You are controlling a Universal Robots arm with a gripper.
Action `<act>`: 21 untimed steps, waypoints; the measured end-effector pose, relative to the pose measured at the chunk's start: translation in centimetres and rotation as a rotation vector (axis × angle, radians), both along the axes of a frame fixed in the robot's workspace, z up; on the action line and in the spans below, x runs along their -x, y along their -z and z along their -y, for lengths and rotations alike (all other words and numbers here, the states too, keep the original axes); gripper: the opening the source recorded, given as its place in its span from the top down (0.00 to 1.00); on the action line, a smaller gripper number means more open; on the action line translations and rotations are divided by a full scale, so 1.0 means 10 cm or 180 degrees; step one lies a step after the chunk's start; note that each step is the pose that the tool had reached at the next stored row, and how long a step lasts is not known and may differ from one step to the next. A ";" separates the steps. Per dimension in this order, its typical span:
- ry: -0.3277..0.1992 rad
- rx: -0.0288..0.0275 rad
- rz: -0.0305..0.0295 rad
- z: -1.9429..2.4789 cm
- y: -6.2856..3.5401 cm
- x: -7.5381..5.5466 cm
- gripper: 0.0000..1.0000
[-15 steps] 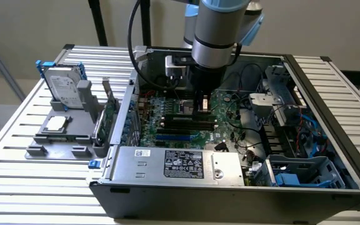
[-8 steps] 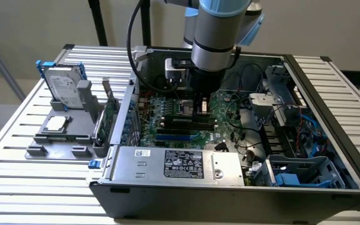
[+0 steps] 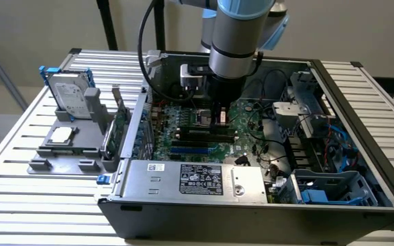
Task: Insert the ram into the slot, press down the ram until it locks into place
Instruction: 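Insert the ram into the slot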
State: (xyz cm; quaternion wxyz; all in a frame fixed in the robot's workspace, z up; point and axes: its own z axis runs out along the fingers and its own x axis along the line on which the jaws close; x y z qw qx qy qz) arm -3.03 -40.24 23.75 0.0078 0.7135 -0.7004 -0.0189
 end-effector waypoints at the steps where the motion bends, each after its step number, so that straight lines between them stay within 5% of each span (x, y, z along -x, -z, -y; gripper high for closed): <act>1: 0.0000 0.0000 0.0002 0.000 0.002 0.00 0.87; 21: 0.0011 0.0000 0.0028 0.004 0.063 0.01 0.87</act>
